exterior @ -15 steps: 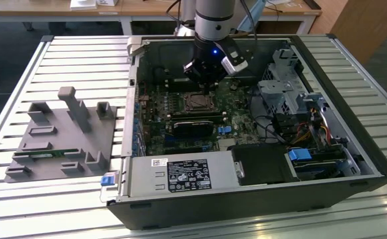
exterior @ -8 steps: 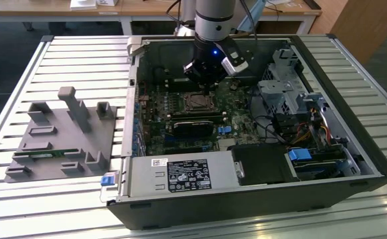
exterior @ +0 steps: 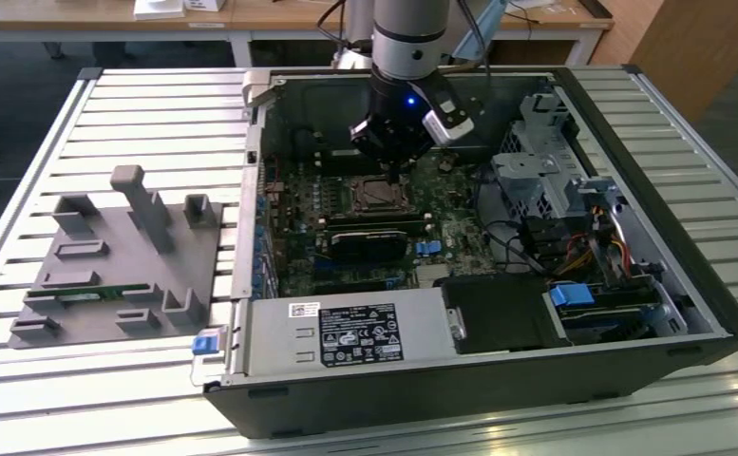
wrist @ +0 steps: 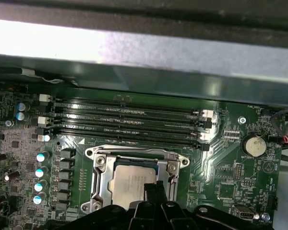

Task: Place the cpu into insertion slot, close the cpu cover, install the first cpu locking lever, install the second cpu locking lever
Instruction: 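Install the second cpu locking lever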

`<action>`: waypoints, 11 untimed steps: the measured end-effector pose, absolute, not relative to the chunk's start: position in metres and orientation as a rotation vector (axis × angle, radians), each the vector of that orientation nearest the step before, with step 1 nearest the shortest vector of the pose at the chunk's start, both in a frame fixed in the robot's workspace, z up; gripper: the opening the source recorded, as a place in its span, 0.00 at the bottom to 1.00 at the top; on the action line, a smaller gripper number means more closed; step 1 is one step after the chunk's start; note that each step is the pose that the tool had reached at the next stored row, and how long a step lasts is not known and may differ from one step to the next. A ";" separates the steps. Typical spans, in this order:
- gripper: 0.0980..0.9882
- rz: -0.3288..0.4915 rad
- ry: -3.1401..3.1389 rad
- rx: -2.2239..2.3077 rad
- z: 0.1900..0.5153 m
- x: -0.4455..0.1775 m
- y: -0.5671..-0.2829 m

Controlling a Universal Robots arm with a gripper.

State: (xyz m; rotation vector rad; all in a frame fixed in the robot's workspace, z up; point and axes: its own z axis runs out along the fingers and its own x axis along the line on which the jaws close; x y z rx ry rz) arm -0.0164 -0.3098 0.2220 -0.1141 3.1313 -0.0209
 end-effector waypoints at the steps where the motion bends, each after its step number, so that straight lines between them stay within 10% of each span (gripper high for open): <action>1: 0.01 -0.021 3.131 -0.114 0.222 -0.016 -0.310; 11: 0.01 -0.021 3.131 -0.114 0.222 -0.016 -0.313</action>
